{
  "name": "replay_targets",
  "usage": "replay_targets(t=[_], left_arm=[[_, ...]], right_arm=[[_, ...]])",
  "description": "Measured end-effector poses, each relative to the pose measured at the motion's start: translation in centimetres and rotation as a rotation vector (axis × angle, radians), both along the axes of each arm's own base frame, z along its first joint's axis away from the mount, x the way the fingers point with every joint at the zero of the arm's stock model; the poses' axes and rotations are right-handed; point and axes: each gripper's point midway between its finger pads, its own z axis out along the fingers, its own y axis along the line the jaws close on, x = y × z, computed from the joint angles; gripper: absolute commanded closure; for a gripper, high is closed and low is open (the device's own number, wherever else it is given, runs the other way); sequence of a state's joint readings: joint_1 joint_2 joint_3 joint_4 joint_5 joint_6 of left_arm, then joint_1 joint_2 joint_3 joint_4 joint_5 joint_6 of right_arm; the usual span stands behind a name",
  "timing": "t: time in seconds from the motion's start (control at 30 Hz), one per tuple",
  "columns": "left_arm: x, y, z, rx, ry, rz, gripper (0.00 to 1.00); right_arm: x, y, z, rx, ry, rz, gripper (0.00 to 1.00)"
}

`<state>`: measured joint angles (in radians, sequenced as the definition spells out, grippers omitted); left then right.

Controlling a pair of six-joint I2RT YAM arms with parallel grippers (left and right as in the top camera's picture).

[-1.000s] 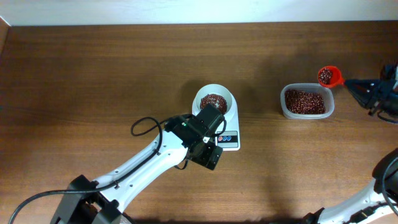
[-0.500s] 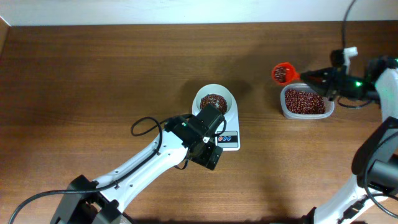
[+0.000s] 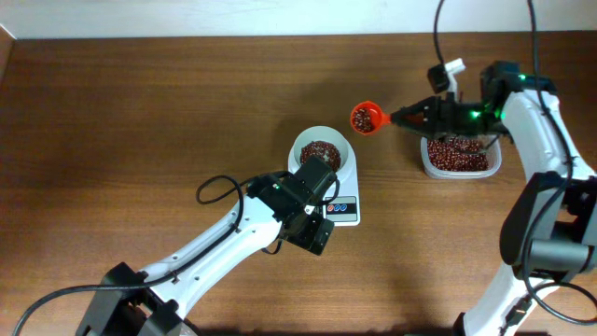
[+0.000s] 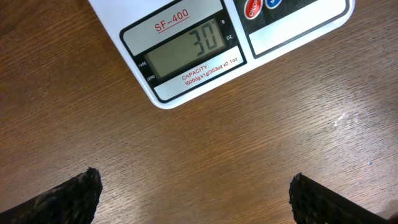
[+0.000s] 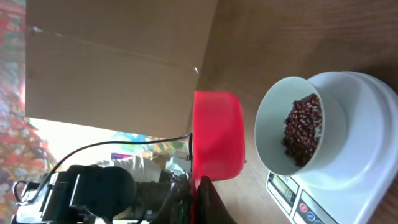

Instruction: Scoop item into bowl and weigh 50g on scale

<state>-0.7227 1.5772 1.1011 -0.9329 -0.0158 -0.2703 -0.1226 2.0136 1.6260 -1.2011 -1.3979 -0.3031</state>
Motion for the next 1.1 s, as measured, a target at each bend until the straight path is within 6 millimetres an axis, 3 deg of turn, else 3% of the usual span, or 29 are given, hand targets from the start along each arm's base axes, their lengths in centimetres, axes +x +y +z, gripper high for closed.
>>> replay_targets(t=[0.4, 0.7, 1.1], left_arm=[[0.0, 0.0, 0.0, 0.000, 0.000, 0.000, 0.01], [0.0, 0.0, 0.0, 0.000, 0.000, 0.000, 0.01], [0.0, 0.0, 0.0, 0.000, 0.000, 0.000, 0.01]], right_arm=[[-0.9, 5.7, -2.7, -0.168, -0.017, 0.129, 0.96], [-0.6, 6.4, -5.9, -0.379, -0.065, 0.149, 0.96], [-0.4, 7.3, -6.7, -0.438, -0.115, 0.168, 0.96]])
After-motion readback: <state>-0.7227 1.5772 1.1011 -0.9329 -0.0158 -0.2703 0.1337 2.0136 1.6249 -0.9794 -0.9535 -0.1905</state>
